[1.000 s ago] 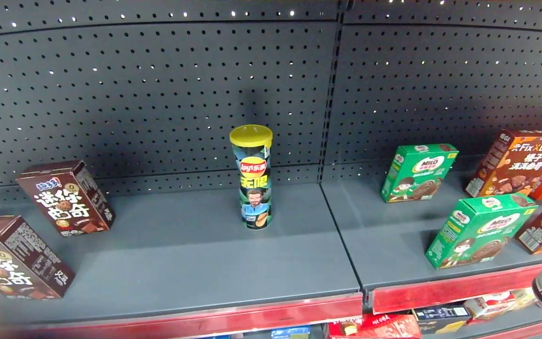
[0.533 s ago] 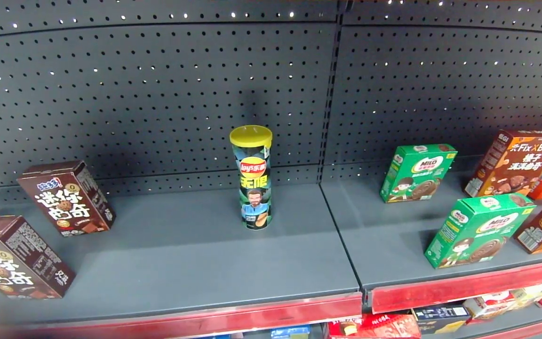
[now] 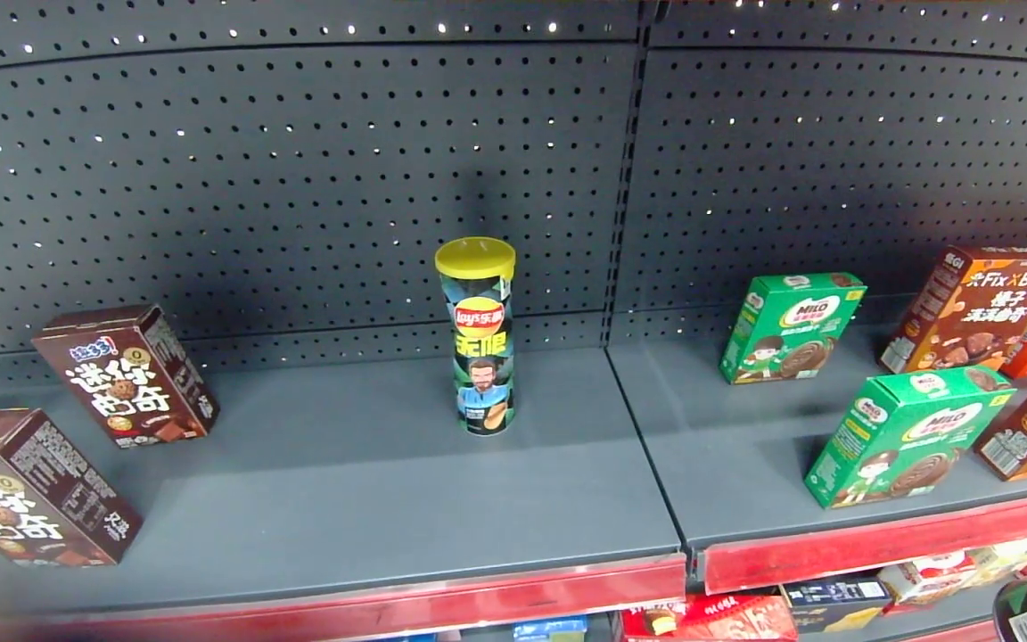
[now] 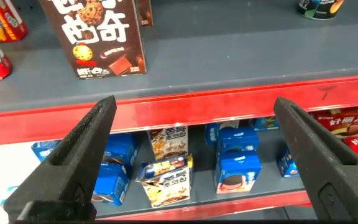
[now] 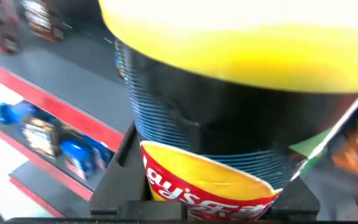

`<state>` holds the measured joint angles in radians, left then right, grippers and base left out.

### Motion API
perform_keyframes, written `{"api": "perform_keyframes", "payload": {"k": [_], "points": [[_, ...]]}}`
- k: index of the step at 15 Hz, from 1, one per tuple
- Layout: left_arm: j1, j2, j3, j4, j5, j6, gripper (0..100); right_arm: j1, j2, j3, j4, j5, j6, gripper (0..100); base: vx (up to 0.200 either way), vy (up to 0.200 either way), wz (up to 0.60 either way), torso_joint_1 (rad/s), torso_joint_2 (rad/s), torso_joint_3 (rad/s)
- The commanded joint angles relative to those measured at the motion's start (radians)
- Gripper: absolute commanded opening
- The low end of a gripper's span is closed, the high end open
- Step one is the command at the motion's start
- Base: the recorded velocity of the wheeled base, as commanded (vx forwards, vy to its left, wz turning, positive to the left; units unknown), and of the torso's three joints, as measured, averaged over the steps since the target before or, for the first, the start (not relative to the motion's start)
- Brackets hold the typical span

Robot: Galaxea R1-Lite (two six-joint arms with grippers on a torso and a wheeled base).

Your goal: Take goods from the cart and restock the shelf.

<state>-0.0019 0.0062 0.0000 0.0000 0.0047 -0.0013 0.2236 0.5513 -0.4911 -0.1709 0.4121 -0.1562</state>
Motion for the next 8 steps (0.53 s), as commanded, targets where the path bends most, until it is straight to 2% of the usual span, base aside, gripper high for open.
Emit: {"api": "perform_keyframes", "payload": {"k": [1, 4, 6, 8], "points": [[0.0, 0.001, 0.0, 0.0, 0.001, 0.0, 100, 0.074, 0.052, -0.035, 0.002, 0.002, 0.014, 0, 0.0, 0.0, 0.0, 0.0, 0.0, 0.0], [0.0, 0.001, 0.0, 0.0, 0.001, 0.0, 100, 0.118, 0.076, -0.07, 0.005, 0.005, 0.04, 0, 0.0, 0.0, 0.0, 0.0, 0.0, 0.0], [0.0, 0.001, 0.0, 0.0, 0.001, 0.0, 100, 0.189, 0.082, -0.06, 0.016, 0.002, 0.053, 0, 0.0, 0.0, 0.0, 0.0, 0.0, 0.0], [0.0, 0.001, 0.0, 0.0, 0.0, 0.003, 100, 0.197, 0.096, -0.078, 0.067, 0.001, 0.053, 0, 0.0, 0.0, 0.0, 0.0, 0.0, 0.0]]}}
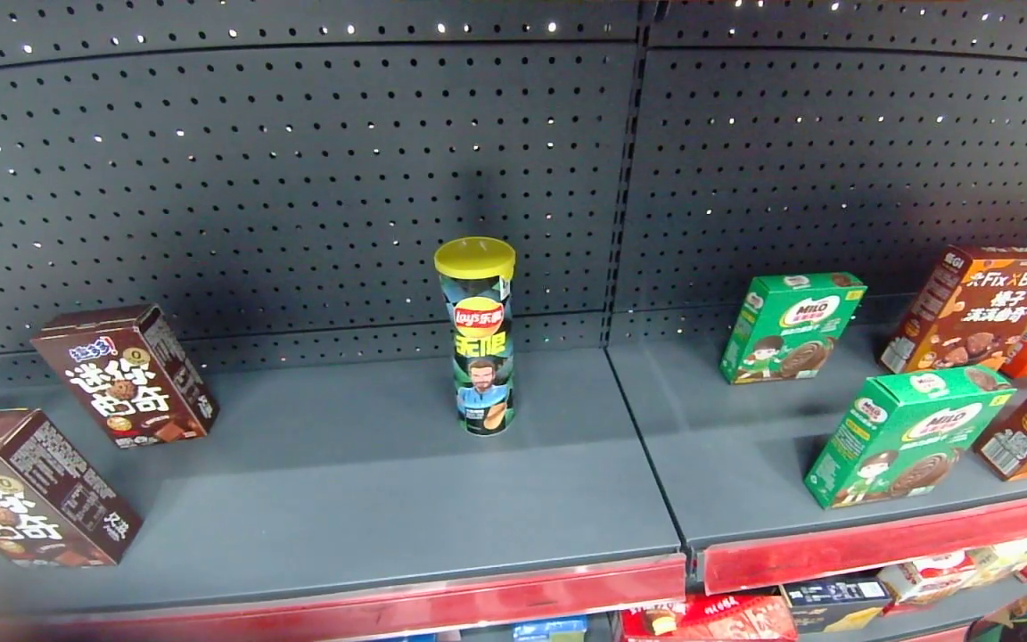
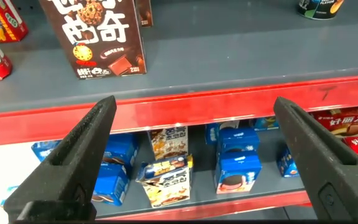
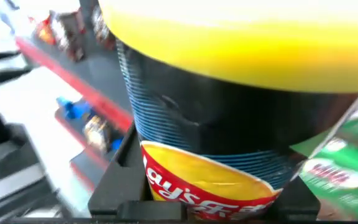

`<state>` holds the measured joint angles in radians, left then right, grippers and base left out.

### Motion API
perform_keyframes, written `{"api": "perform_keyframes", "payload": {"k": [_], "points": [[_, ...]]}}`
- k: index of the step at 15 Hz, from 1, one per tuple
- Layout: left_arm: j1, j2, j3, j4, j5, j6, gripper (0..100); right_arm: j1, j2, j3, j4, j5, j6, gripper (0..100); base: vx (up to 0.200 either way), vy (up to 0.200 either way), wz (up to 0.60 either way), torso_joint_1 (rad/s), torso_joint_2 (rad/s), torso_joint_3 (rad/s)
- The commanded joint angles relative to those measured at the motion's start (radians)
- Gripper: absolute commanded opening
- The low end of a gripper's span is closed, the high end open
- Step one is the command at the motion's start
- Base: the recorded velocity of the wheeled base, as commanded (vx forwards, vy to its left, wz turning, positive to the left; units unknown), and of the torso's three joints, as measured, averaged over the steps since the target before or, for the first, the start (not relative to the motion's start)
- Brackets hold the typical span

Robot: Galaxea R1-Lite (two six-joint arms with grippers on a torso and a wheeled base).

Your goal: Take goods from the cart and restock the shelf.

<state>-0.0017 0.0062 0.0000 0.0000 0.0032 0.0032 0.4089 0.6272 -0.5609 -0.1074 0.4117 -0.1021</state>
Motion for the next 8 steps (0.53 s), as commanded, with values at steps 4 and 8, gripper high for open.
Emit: {"api": "perform_keyframes", "payload": {"k": [4, 8], "points": [[0.0, 0.001, 0.0, 0.0, -0.014, 0.031, 100, 0.005, 0.022, -0.034, 0.074, -0.001, -0.001, 0, 0.0, 0.0, 0.0, 0.0, 0.0, 0.0], [0.0, 0.001, -0.002, 0.0, 0.014, -0.026, 100, 0.004, 0.042, -0.031, 0.083, -0.002, -0.008, 0, 0.0, 0.0, 0.0, 0.0, 0.0, 0.0]]}}
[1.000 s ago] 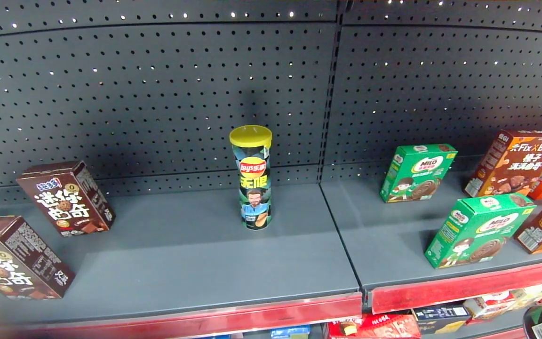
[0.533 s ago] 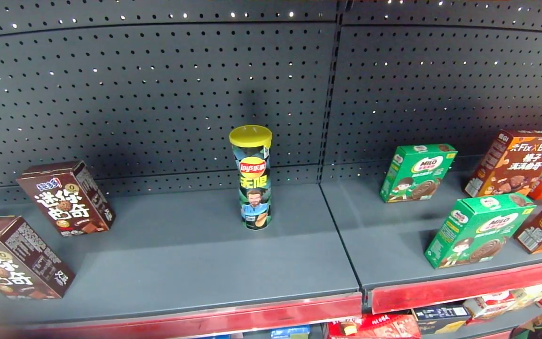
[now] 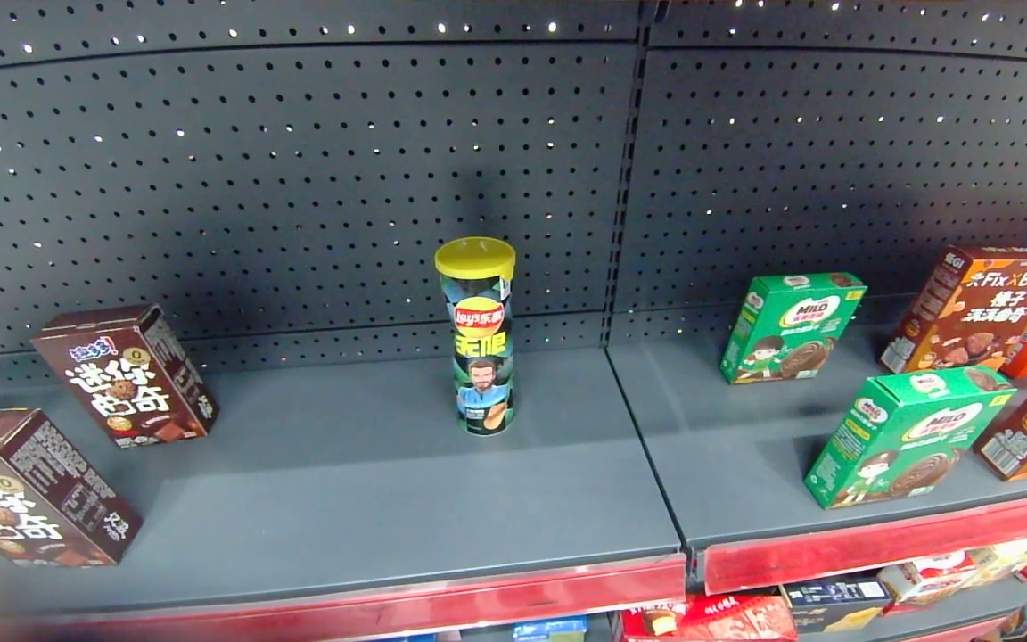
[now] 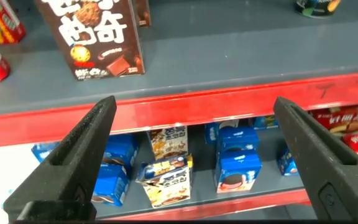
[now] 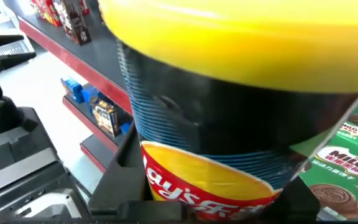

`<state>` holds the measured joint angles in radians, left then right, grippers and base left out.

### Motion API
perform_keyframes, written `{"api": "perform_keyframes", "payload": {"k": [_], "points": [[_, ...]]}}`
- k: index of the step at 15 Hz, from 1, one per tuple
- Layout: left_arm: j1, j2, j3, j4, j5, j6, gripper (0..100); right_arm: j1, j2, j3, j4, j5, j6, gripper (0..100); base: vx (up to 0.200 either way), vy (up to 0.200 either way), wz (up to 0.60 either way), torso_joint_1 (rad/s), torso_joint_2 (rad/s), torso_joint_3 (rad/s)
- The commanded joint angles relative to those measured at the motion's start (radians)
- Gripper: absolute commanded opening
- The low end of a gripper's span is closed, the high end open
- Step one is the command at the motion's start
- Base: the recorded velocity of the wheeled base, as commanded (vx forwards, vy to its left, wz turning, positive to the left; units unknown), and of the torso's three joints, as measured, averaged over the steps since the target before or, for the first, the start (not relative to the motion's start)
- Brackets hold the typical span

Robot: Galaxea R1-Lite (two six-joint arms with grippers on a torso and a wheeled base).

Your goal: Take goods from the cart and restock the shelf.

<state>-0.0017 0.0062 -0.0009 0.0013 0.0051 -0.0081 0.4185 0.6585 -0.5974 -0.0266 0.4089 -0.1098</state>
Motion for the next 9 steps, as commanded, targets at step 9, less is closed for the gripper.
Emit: {"api": "perform_keyframes", "payload": {"k": [9], "points": [[-0.075, 0.299, -0.275, 0.026, -0.203, 0.023, 100, 0.017, 0.049, -0.015, 0.039, -0.032, -0.047, 0, 0.0, 0.0, 0.0, 0.0, 0.0, 0.0]]}}
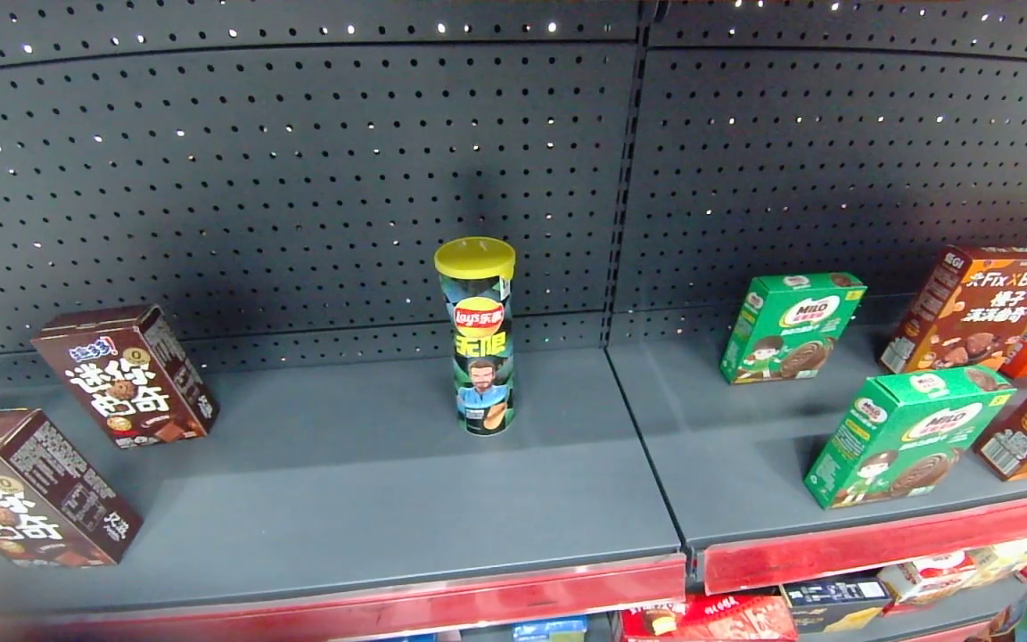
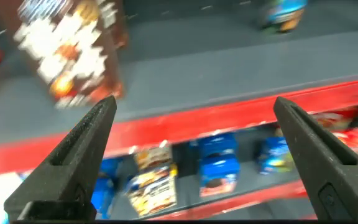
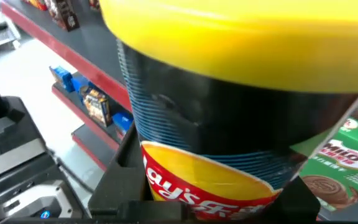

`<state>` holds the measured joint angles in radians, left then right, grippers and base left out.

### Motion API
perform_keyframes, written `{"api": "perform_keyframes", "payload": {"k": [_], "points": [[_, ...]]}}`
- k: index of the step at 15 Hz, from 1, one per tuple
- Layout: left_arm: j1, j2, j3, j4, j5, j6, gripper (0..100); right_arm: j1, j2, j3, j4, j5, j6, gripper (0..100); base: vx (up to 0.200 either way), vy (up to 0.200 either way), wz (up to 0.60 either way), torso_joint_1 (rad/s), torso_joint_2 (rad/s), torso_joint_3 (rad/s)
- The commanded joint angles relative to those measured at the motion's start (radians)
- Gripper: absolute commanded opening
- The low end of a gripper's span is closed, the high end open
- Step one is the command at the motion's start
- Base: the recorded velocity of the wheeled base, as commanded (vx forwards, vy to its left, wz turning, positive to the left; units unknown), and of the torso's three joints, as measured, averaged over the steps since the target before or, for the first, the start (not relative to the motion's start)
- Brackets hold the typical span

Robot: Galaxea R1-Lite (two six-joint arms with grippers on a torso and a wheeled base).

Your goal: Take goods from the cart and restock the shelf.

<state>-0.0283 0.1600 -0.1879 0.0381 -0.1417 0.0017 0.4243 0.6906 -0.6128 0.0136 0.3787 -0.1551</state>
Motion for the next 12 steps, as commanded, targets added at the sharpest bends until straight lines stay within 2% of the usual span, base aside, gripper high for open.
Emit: {"api": "perform_keyframes", "payload": {"k": [1, 4, 5, 7, 9, 12], "points": [[-0.084, 0.207, -0.142, -0.026, -0.098, 0.014, 100, 0.011, 0.021, -0.002, -0.003, -0.001, -0.003, 0, 0.0, 0.0, 0.0, 0.0, 0.0, 0.0], [-0.13, 0.443, -0.314, -0.072, -0.141, 0.027, 100, 0.011, 0.024, -0.007, -0.003, -0.001, -0.003, 0, 0.0, 0.0, 0.0, 0.0, 0.0, 0.0], [-0.147, 0.484, -0.332, -0.107, -0.167, 0.029, 100, 0.013, 0.021, -0.007, -0.003, -0.003, -0.003, 0, 0.0, 0.0, 0.0, 0.0, 0.0, 0.0], [-0.17, 0.641, -0.417, -0.224, -0.263, 0.027, 100, -0.001, -0.002, -0.013, 0.002, -0.004, -0.001, 0, 0.0, 0.0, 0.0, 0.0, 0.0, 0.0], [-0.17, 0.748, -0.513, -0.234, -0.318, 0.027, 100, -0.024, -0.019, -0.016, 0.003, -0.004, -0.001, 0, 0.0, 0.0, 0.0, 0.0, 0.0, 0.0], [-0.171, 0.825, -0.525, -0.239, -0.412, 0.029, 100, -0.039, -0.036, -0.005, 0.005, -0.004, -0.001, 0, 0.0, 0.0, 0.0, 0.0, 0.0, 0.0]]}}
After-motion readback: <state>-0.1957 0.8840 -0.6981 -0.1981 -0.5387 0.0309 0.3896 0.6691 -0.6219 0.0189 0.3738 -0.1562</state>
